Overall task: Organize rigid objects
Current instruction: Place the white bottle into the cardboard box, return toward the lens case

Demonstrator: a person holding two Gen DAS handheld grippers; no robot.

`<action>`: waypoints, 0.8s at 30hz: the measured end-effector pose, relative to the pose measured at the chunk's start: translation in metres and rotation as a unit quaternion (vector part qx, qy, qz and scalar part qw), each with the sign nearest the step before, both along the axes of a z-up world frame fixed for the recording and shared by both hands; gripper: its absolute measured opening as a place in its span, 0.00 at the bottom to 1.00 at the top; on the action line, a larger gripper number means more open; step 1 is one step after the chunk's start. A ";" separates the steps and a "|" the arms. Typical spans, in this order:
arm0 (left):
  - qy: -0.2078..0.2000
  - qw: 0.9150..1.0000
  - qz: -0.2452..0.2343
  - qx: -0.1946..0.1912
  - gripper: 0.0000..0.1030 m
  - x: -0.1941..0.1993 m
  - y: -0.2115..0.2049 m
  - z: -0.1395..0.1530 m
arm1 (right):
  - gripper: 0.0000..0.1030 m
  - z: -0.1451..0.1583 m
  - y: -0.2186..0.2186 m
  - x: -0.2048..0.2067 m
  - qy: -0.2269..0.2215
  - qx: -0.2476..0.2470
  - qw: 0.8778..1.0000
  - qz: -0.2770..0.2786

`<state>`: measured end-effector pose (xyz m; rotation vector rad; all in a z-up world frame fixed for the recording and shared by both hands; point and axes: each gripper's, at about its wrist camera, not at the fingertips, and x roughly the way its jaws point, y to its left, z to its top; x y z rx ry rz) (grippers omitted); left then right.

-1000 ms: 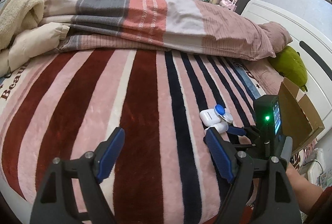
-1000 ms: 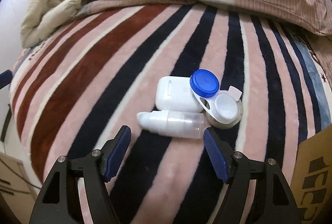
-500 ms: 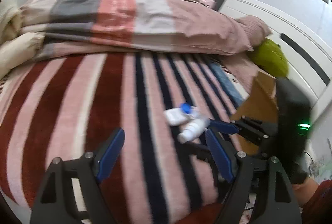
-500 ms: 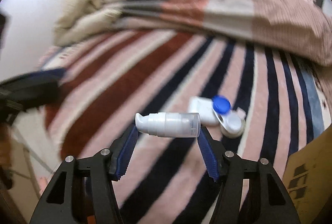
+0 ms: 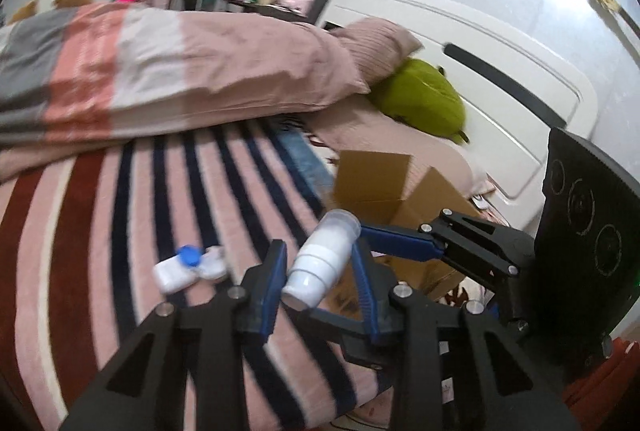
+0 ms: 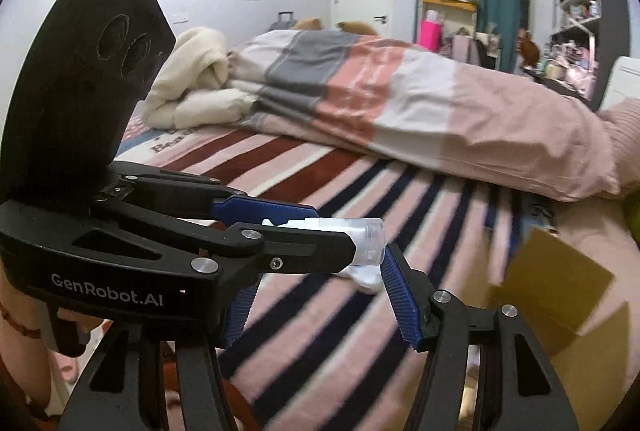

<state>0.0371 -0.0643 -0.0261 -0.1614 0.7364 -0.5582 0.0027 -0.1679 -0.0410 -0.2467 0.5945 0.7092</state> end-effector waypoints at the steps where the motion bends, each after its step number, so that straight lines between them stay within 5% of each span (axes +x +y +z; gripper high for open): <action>1: 0.000 1.000 -0.012 0.004 0.30 0.004 -0.014 0.002 | 0.55 0.001 -0.010 0.001 0.000 0.002 1.000 -0.006; 14: 0.045 0.993 -0.104 0.036 0.30 0.056 -0.123 -0.011 | 0.55 -0.004 -0.119 0.044 0.066 -0.029 0.992 -0.104; 16: 0.043 0.993 -0.092 0.057 0.43 0.062 -0.130 -0.012 | 0.55 -0.006 -0.126 0.051 0.081 -0.036 0.990 -0.111; 17: 0.039 0.993 -0.086 0.067 0.56 0.063 -0.133 -0.012 | 0.59 -0.009 -0.128 0.056 0.091 -0.042 0.988 -0.116; 19: 0.030 0.994 -0.079 0.071 0.66 0.063 -0.131 -0.010 | 0.70 -0.012 -0.134 0.061 0.106 -0.049 0.985 -0.130; 24: 0.012 0.995 -0.055 0.083 0.69 0.060 -0.114 -0.004 | 0.71 -0.014 -0.136 0.061 0.112 -0.046 0.983 -0.136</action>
